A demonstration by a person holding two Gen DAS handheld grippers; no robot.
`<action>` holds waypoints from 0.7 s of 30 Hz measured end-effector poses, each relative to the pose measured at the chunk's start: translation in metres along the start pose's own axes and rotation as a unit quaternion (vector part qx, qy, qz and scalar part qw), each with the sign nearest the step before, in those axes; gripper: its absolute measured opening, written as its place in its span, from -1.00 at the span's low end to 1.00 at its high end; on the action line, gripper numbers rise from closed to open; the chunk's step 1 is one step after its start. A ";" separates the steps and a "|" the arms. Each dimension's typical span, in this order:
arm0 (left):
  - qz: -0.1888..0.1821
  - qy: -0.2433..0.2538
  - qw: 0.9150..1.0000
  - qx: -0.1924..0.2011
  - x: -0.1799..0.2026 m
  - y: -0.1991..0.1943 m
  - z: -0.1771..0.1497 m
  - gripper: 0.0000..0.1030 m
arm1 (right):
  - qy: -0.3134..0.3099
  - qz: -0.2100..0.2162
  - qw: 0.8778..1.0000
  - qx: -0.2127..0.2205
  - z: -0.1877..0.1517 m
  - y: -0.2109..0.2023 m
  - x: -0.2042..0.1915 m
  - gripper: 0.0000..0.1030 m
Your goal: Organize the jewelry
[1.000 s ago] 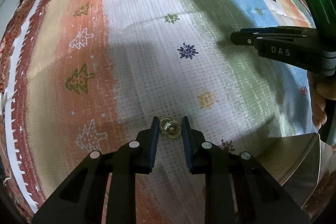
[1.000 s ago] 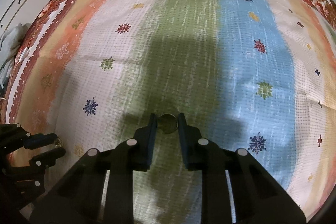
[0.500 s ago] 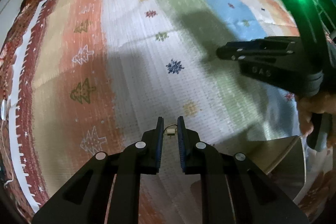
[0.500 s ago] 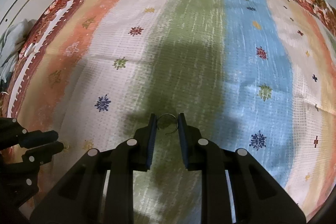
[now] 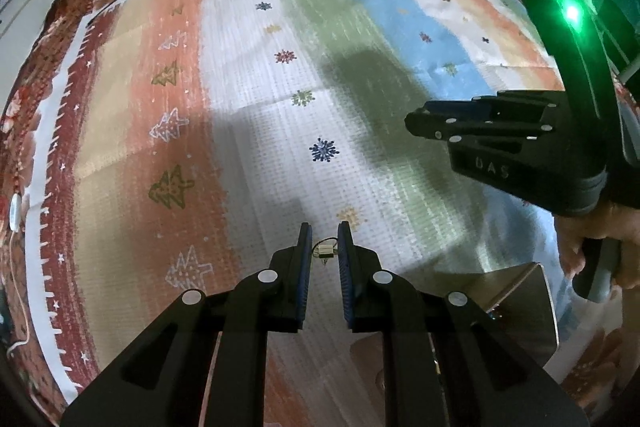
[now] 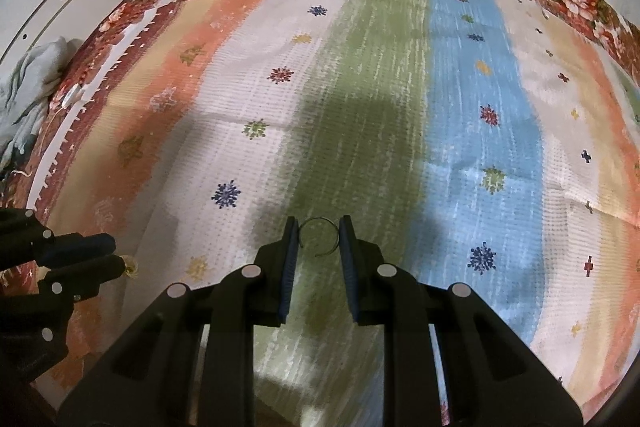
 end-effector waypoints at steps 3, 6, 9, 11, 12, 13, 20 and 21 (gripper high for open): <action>-0.002 -0.001 1.000 0.003 0.000 -0.004 -0.001 -0.75 | 0.000 0.000 1.000 0.002 -0.003 -0.004 -0.001 -0.57; -0.003 -0.005 1.000 0.006 -0.001 -0.007 -0.003 -0.75 | 0.000 -0.001 1.000 0.003 -0.007 -0.008 -0.001 -0.57; -0.003 -0.007 1.000 0.010 -0.001 -0.012 -0.005 -0.74 | -0.002 -0.001 1.000 0.003 -0.012 -0.011 -0.002 -0.57; -0.005 -0.007 1.000 0.014 -0.001 -0.015 -0.007 -0.74 | -0.002 -0.001 1.000 0.003 -0.016 -0.013 -0.002 -0.57; -0.006 -0.007 1.000 0.016 -0.001 -0.017 -0.008 -0.74 | -0.001 -0.002 1.000 0.004 -0.018 -0.015 -0.002 -0.57; -0.008 -0.007 1.000 0.017 0.000 -0.019 -0.008 -0.75 | -0.001 -0.002 1.000 0.004 -0.020 -0.016 -0.001 -0.57; -0.013 -0.011 1.000 0.023 0.001 -0.024 -0.015 -0.74 | 0.004 0.001 1.000 0.012 -0.037 -0.031 -0.002 -0.57; -0.013 -0.011 1.000 0.021 0.001 -0.023 -0.016 -0.74 | 0.003 0.001 1.000 0.014 -0.039 -0.033 -0.003 -0.57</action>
Point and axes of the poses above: each gripper's, at about its wrist camera, not at the fingertips, and y roughly the way its jaws point, x to its right, z to its top, the point moved 4 cm from there along y, roughly the way its jaws point, and after that the axes turned 11 degrees about -x, right-handed, at the moved point
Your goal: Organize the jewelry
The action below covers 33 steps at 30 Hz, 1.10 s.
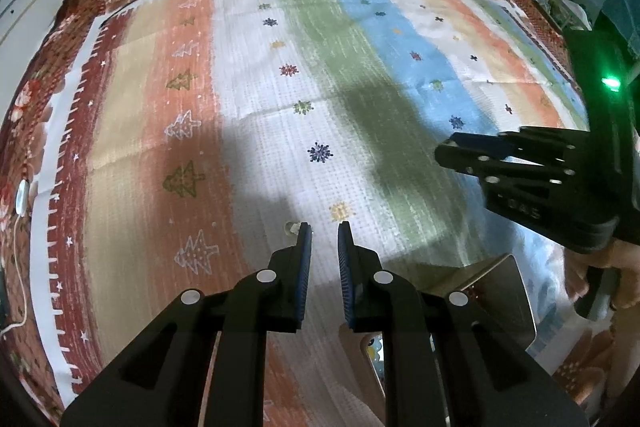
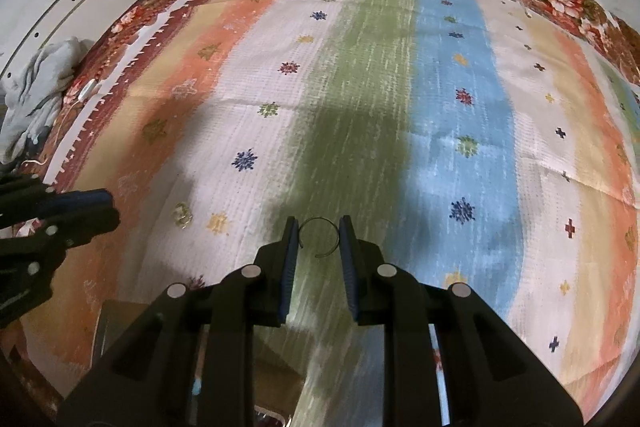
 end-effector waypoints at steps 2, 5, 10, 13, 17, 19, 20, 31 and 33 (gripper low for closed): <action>0.003 -0.001 1.000 -0.004 -0.001 0.003 -0.001 -0.74 | -0.002 0.003 1.000 0.004 -0.003 -0.005 -0.003 -0.57; 0.005 0.000 1.000 -0.012 -0.002 0.009 0.000 -0.74 | -0.004 0.005 1.000 0.004 -0.003 -0.006 -0.005 -0.57; 0.011 -0.001 1.000 -0.021 -0.004 0.018 0.003 -0.74 | -0.005 0.008 1.000 0.001 -0.001 -0.002 -0.004 -0.57; 0.012 0.001 1.000 -0.026 -0.004 0.022 0.005 -0.74 | -0.006 0.010 1.000 0.000 0.000 0.000 -0.003 -0.57; 0.016 0.004 0.999 -0.039 -0.003 0.032 0.006 -0.61 | -0.009 0.012 1.000 -0.002 0.002 0.002 -0.005 -0.57; 0.018 0.007 0.999 -0.044 -0.003 0.036 0.007 -0.59 | -0.010 0.013 1.000 -0.003 0.002 0.004 -0.006 -0.57; 0.020 0.007 0.999 -0.047 -0.003 0.038 0.007 -0.57 | -0.011 0.014 1.000 -0.004 0.002 0.004 -0.007 -0.57; 0.032 0.007 0.997 -0.068 -0.007 0.057 0.008 -0.22 | -0.014 0.017 1.000 -0.008 0.003 0.009 -0.007 -0.57; 0.033 0.006 0.997 -0.071 -0.008 0.061 0.009 -0.20 | -0.016 0.018 1.000 -0.009 0.004 0.010 -0.008 -0.57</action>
Point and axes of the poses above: each gripper's, at about its wrist camera, not at the fingertips, and y roughly the way its jaws point, x to its right, z to its top, the point moved 4 cm from there along y, roughly the way its jaws point, and after that the axes turned 11 degrees about -x, right-handed, at the moved point
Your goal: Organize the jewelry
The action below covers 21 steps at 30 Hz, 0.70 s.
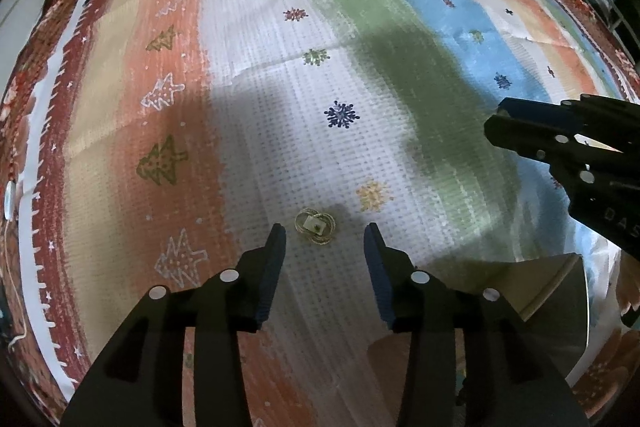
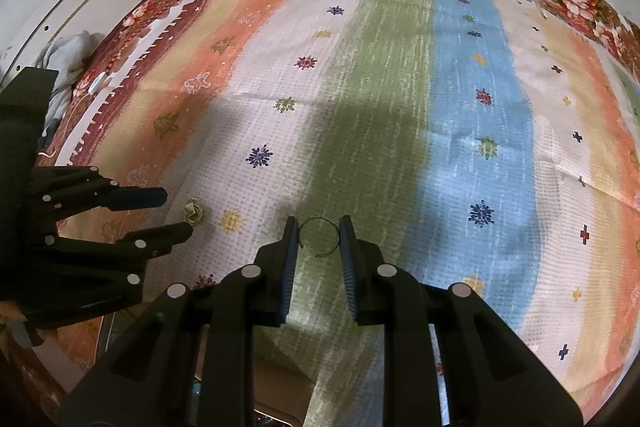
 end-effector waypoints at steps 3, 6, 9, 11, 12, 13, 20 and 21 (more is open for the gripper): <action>0.006 0.001 1.000 -0.008 -0.001 0.007 0.001 -0.20 | -0.002 0.000 1.000 -0.002 0.000 0.002 0.000 -0.57; 0.012 0.005 1.000 -0.015 -0.002 0.013 0.002 -0.21 | -0.007 0.000 1.000 -0.004 0.000 0.003 -0.001 -0.57; 0.017 0.008 1.000 -0.017 -0.002 0.015 0.003 -0.21 | -0.010 -0.002 1.000 -0.006 0.000 0.004 -0.003 -0.57; 0.022 0.011 1.000 -0.019 0.000 0.018 0.003 -0.21 | -0.012 -0.004 1.000 -0.007 0.000 0.005 -0.003 -0.57; 0.025 0.013 0.999 -0.019 0.001 0.019 0.003 -0.21 | -0.012 -0.004 1.000 -0.007 0.000 0.005 -0.003 -0.57; 0.026 0.014 0.999 -0.019 0.001 0.020 0.004 -0.21 | -0.012 -0.004 1.000 -0.007 0.000 0.005 -0.003 -0.57; 0.030 0.020 0.999 -0.014 0.003 0.025 0.003 -0.29 | -0.013 -0.005 1.000 -0.009 -0.001 0.006 -0.003 -0.57; 0.030 0.022 0.999 -0.012 0.004 0.025 0.002 -0.36 | -0.014 -0.005 1.000 -0.009 -0.001 0.006 -0.003 -0.57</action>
Point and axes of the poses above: each gripper's, at about its wrist camera, not at the fingertips, and y roughly the way its jaws point, x to its right, z to its top, the point moved 4 cm from there along y, roughly the way its jaws point, and after that the axes turned 11 degrees about -x, right-handed, at the moved point
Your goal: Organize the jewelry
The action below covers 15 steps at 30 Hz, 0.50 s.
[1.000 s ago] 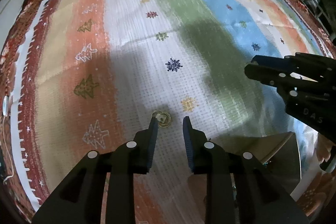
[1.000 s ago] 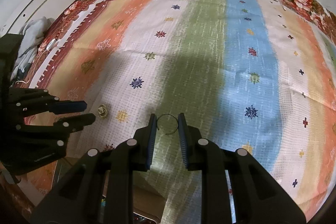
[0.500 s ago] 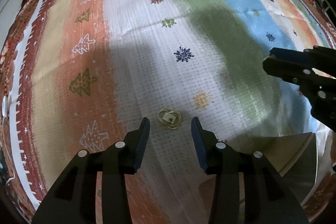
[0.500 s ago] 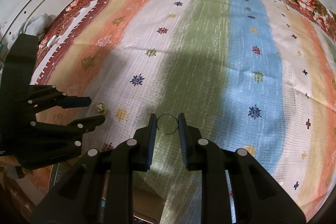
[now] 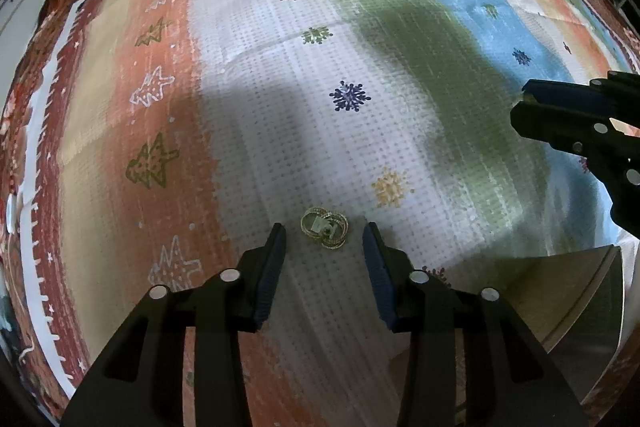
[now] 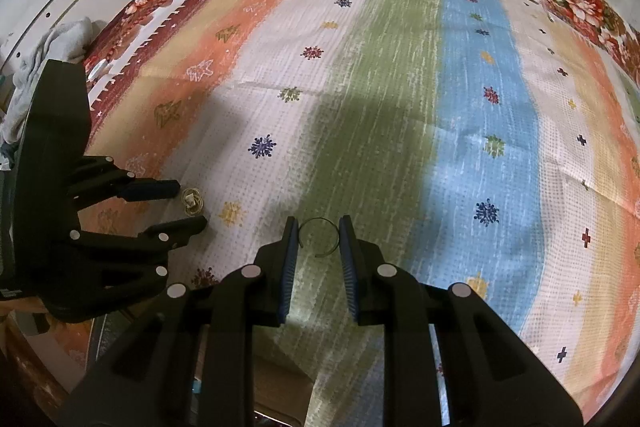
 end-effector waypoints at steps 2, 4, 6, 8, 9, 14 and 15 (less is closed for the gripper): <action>0.000 0.002 1.000 0.002 0.001 0.000 -0.002 -0.59 | 0.000 0.000 1.000 0.000 0.000 0.001 0.000 -0.57; -0.001 0.002 1.000 0.002 -0.001 0.000 -0.002 -0.61 | 0.002 0.000 1.000 -0.001 -0.001 0.001 0.000 -0.57; -0.004 -0.001 1.000 0.002 -0.001 0.000 -0.002 -0.62 | 0.003 0.000 1.000 0.000 -0.001 0.001 0.001 -0.57; -0.006 -0.002 1.000 0.003 -0.003 -0.002 0.000 -0.72 | 0.003 -0.001 1.000 0.001 -0.001 0.001 0.002 -0.57; -0.004 -0.004 1.000 0.003 -0.005 -0.002 0.000 -0.94 | 0.003 0.000 1.000 0.001 -0.002 0.001 0.002 -0.57; -0.005 -0.008 1.000 0.002 -0.007 -0.002 0.002 -0.98 | -0.001 0.000 1.000 -0.001 -0.002 0.001 0.002 -0.57; -0.008 -0.011 1.000 -0.001 -0.008 -0.002 0.003 -0.95 | -0.002 0.000 1.000 -0.002 -0.002 0.001 0.002 -0.57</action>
Point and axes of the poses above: each gripper's, at about its wrist camera, not at the fingertips, and y roughly the way its jaws point, x to its right, z to its top, the point moved 4 cm from there along y, roughly the way its jaws point, and after that the axes turned 11 degrees about -x, right-handed, at the moved point
